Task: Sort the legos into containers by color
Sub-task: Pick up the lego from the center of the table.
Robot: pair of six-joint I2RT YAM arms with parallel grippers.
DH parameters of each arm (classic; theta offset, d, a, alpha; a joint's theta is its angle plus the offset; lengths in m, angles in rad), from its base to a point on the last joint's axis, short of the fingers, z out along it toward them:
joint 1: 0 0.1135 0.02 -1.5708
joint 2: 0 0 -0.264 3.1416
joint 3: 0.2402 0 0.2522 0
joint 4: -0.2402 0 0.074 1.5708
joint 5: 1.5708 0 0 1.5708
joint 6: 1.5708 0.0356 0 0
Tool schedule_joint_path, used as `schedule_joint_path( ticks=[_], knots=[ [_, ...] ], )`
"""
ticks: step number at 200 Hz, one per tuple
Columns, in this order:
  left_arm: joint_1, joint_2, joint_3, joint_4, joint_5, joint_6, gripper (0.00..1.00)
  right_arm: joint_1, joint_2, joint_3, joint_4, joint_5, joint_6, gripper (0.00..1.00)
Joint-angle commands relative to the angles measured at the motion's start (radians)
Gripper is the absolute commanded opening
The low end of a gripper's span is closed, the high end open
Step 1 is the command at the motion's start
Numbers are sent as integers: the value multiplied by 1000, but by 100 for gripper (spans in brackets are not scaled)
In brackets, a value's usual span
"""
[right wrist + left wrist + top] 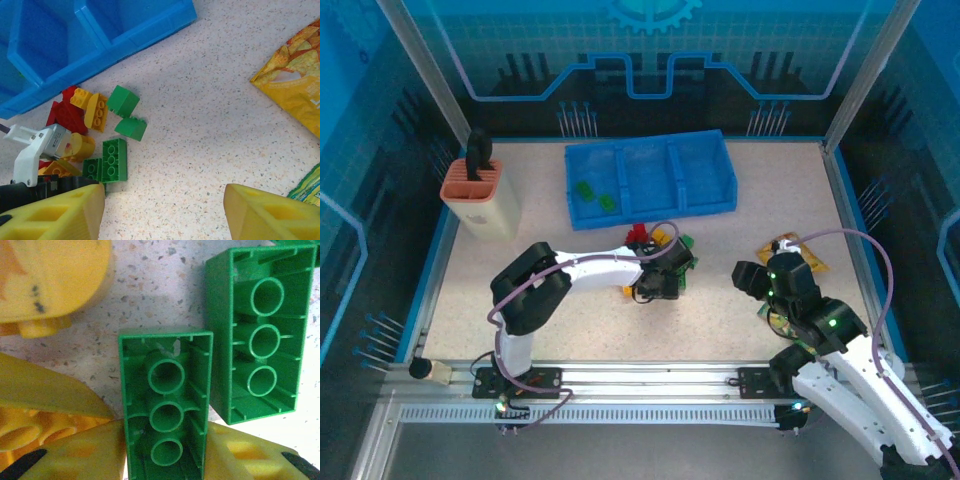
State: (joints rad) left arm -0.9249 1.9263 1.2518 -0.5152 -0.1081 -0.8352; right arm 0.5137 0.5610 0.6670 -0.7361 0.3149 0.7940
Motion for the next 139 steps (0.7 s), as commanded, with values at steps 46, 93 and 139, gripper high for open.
schedule_joint_path(
  ticks=[46,93,139],
  knots=[
    [-6,-69,-21,-88,-72,26,25,-18,15,-18,16,0,15,65],
    [-7,-151,-1,-122,-113,49,25,-18,-8,-27,5,-2,20,65],
    [24,-247,84,-166,-126,101,25,-17,-31,-48,-9,-1,29,65]
  ],
)
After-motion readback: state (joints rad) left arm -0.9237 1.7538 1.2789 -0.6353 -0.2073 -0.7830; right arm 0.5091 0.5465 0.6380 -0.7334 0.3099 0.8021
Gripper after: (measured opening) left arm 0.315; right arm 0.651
